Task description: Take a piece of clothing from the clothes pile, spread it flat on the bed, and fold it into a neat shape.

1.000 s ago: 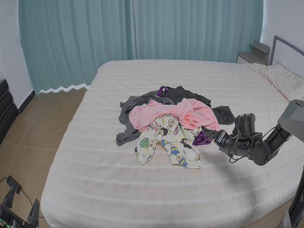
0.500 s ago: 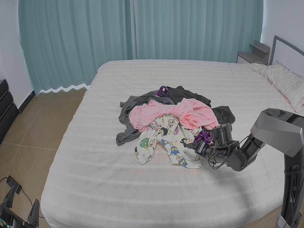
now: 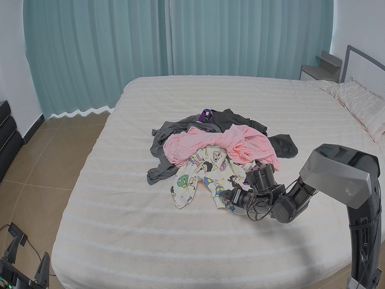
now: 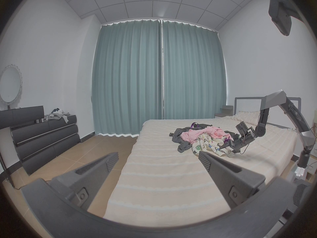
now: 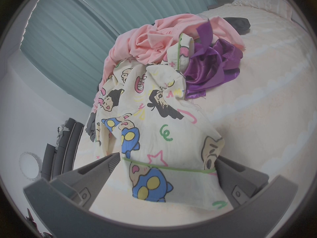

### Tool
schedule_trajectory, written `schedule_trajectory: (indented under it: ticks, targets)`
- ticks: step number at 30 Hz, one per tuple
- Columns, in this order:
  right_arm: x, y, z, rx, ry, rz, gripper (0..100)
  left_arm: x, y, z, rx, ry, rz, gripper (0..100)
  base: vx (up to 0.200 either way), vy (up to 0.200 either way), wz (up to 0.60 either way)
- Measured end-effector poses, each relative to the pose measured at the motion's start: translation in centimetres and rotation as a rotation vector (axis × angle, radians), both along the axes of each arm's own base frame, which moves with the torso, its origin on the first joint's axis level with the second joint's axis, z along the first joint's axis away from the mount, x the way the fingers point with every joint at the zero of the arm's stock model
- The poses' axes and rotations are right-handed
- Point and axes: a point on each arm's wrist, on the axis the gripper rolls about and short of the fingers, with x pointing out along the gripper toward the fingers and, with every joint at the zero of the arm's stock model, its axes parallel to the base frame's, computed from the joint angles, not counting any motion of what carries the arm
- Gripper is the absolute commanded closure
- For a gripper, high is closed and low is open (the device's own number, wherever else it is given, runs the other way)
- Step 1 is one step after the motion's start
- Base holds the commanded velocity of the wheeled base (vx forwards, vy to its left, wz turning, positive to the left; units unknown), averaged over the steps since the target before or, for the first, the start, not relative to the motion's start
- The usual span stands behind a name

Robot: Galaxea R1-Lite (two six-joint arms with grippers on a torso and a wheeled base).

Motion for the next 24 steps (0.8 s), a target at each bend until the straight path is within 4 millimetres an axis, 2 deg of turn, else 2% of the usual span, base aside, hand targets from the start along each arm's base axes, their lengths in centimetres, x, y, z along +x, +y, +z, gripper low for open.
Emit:
schedule_trajectory:
  ticks: [4, 5, 15, 24]
  targets:
    - [0.5, 0.6, -0.2, -0.045, -0.003, 0.012, 0, 0.0, 0.0, 0.0, 0.0, 0.0, 0.0, 0, 0.0, 0.0, 0.0]
    - [0.6, 0.8, -0.3, -0.053, -0.005, 0.017, 100, 0.0, 0.0, 0.0, 0.0, 0.0, 0.0, 0, 0.0, 0.0, 0.0]
    - [0.1, 1.0, -1.0, -0.096, 0.005, 0.05, 100, 0.0, 0.0, 0.0, 0.0, 0.0, 0.0, 0, 0.0, 0.0, 0.0]
    - [-1.6, -0.3, 0.6, -0.101, 0.017, 0.044, 100, 0.0, 0.0, 0.0, 0.0, 0.0, 0.0, 0, 0.0, 0.0, 0.0]
